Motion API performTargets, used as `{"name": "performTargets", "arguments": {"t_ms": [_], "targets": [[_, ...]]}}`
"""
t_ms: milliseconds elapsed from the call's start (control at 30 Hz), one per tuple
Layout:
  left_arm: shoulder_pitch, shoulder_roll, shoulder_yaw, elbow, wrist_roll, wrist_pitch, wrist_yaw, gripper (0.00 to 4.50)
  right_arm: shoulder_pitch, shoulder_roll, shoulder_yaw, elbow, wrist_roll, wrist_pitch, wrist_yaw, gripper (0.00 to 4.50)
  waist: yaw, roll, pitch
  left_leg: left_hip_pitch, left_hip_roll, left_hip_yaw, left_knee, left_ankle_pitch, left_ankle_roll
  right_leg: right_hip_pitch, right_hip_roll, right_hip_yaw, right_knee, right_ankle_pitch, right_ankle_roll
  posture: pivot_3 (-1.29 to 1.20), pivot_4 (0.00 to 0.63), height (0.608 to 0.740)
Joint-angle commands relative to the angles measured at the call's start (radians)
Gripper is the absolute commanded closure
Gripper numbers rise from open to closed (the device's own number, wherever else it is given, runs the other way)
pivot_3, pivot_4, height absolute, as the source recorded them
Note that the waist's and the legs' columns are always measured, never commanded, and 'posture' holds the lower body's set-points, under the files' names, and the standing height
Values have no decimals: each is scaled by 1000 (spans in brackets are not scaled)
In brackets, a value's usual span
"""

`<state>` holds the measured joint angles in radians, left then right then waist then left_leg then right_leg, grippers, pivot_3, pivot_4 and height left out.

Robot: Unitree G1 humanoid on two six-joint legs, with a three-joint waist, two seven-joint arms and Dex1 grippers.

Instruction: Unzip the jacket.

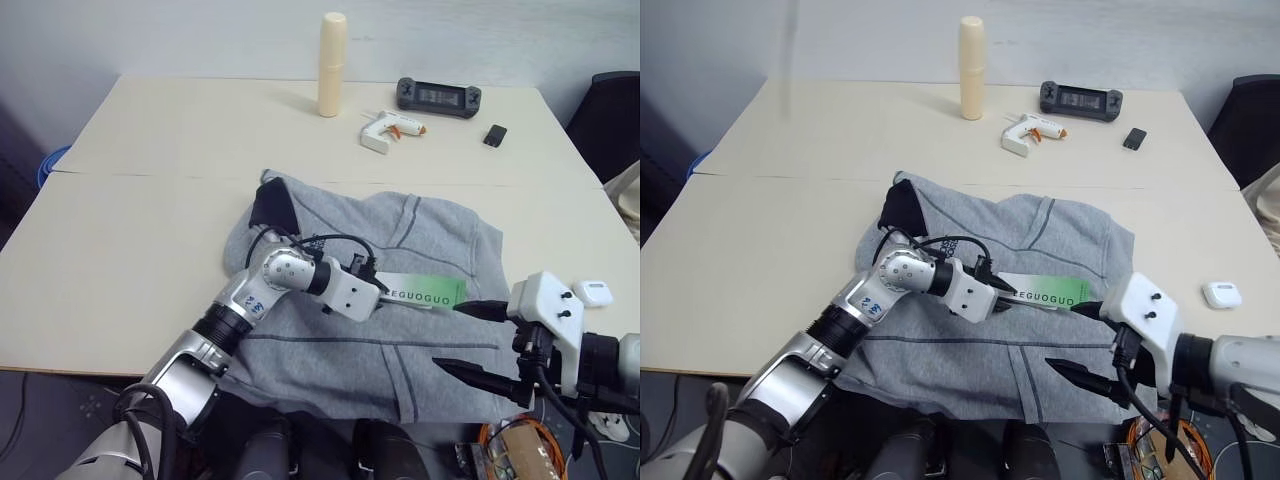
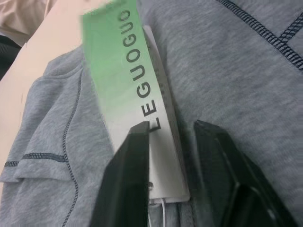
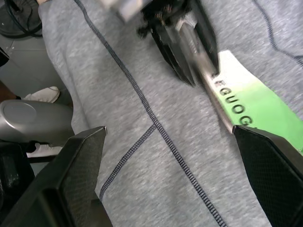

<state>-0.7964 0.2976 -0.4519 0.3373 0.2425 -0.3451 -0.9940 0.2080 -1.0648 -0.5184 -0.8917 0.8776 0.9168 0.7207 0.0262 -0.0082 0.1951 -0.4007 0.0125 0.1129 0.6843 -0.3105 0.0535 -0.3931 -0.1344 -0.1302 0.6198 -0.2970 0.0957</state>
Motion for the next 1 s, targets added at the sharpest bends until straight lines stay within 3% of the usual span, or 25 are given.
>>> {"name": "performTargets", "arguments": {"t_ms": [33, 167, 233, 300, 400, 567, 733, 967, 1000], "targets": [[1, 31, 72, -111, -103, 145, -45, 1639, -65, 21, 69, 4, -82, -50, -76, 17, -1, 0, 0, 0, 0, 0, 0, 0, 0, 0, 0, 0, 0, 0, 0, 0, 150, 740], [-20, 95, 170, -221, -276, 452, -152, 481, -159, 56, 253, 10, -258, -121, -182, 17, -5, 0, 0, 0, 1, 0, 0, 1, -2, -1, 1, 0, 1, 0, 0, 0, 150, 740], [-25, 154, 227, -293, -423, 611, -256, 481, -201, 74, 355, 18, -337, -156, -207, 17, -6, 0, 0, 0, 1, -1, 0, 2, -4, -1, 2, -1, 2, 0, -1, 0, 150, 740], [-42, 219, 281, -332, -543, 766, -333, 427, -247, 105, 453, 29, -390, -181, -219, 394, -8, 0, 0, -1, 2, -1, 0, 3, -5, -1, 3, -1, 3, 0, -1, 0, 150, 740], [-68, 300, 311, -302, -596, 815, -413, 427, -310, 141, 611, 73, -519, -230, -235, 1233, -9, 0, 0, -1, 1, -1, 0, 3, -6, -1, 4, -1, 4, -1, -1, 0, 150, 740], [-94, 342, 249, -169, -505, 636, -478, 427, -433, 240, 816, 225, -752, -311, -293, 2839, -1, 0, 0, -2, -2, 0, 0, 5, -4, -2, 6, -2, 5, 0, -1, 0, 150, 740], [-130, 297, 174, 5, -396, 404, -496, 427, -492, 277, 940, 374, -963, -413, -303, 2839, -1, 0, 0, -3, -3, 0, 0, 5, -3, -4, 6, -2, 6, 0, -1, 0, 150, 740], [-216, 200, 99, 349, -234, 108, -433, 427, -517, 378, 923, 513, -1076, -486, -333, 2839, -5, 0, 0, -3, -2, 3, 0, 5, -3, -4, 7, -5, 7, 0, 0, 0, 150, 740], [-227, 190, 85, 424, -196, 56, -397, 427, -516, 398, 910, 527, -1080, -490, -344, 3027, -5, 0, 0, -3, -2, 3, 0, 5, -3, -4, 7, -5, 7, 0, 0, 0, 150, 740]]}}
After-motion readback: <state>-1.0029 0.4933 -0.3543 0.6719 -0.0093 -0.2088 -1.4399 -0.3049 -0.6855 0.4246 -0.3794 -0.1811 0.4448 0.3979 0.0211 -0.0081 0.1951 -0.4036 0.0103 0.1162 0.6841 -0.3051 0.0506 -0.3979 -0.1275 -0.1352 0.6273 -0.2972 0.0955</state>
